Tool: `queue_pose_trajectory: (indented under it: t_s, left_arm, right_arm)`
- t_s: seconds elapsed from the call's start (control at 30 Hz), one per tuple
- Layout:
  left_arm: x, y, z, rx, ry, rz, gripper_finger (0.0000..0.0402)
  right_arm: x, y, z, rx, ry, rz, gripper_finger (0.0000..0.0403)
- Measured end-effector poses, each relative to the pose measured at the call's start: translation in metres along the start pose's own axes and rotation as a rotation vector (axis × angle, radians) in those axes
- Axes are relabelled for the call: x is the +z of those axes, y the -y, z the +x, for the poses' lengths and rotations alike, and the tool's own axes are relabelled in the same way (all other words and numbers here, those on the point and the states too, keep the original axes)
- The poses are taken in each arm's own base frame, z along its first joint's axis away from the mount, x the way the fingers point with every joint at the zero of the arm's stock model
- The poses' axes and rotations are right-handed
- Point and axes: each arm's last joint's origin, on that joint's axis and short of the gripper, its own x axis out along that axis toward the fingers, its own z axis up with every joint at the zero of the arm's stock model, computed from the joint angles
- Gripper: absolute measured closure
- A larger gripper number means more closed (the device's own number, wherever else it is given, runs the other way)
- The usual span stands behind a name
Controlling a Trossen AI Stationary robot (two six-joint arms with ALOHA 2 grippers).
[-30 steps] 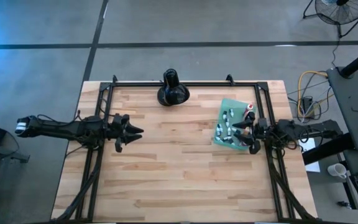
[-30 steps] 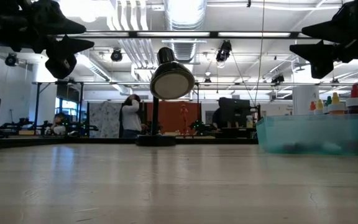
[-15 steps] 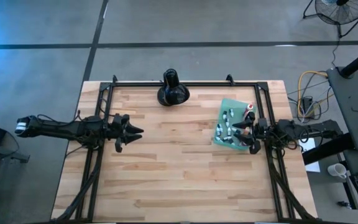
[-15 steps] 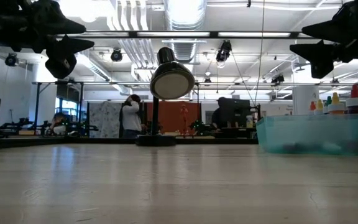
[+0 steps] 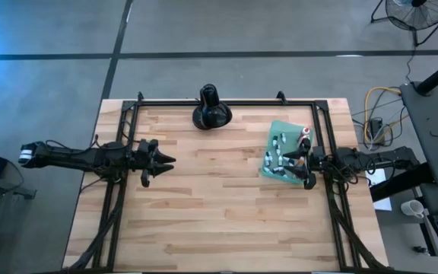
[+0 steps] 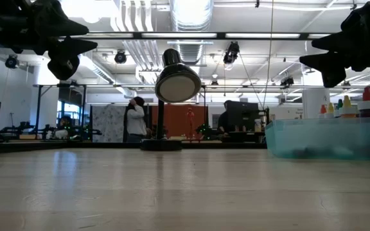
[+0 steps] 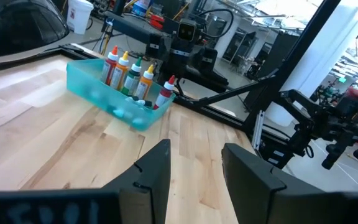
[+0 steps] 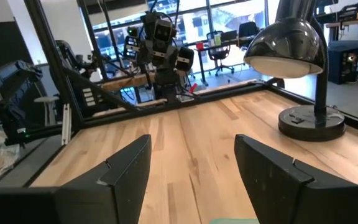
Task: Pick & Place food coloring
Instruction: Return to Home Position
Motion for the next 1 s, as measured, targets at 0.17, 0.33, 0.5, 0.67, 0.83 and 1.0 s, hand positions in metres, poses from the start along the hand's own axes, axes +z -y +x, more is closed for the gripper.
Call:
queue_pose_trajectory:
  t_s: [0.17, 0.33, 0.5, 0.67, 0.83, 1.0]
  left_arm:
    - [0.0000, 0.0000, 0.0000, 0.000, 0.000, 0.000, 0.0284]
    - [0.0000, 0.0000, 0.0000, 0.000, 0.000, 0.000, 0.0284]
    - [0.0000, 0.0001, 0.0000, -0.001, 0.000, 0.000, 0.0284]
    - [0.0011, 0.0006, -0.0013, -0.006, 0.011, 0.000, 0.0284]
    - [0.0011, 0.0006, -0.0014, -0.006, 0.011, 0.000, 0.0284]
    - [-0.0035, -0.0016, -0.0045, -0.011, 0.021, 0.000, 0.0284]
  right_arm:
    - [-0.0002, 0.0000, 0.0001, 0.000, -0.002, 0.000, 0.0179]
    - [-0.0010, 0.0002, 0.0001, -0.002, -0.010, -0.002, 0.0179]
    - [-0.0009, 0.0002, 0.0001, -0.002, -0.009, -0.002, 0.0179]
    - [-0.0004, 0.0002, -0.0003, -0.001, -0.004, -0.001, 0.0179]
    - [0.0020, 0.0001, -0.0024, 0.006, 0.026, 0.006, 0.0179]
    - [0.0027, 0.0001, -0.0029, 0.007, 0.032, 0.007, 0.0179]
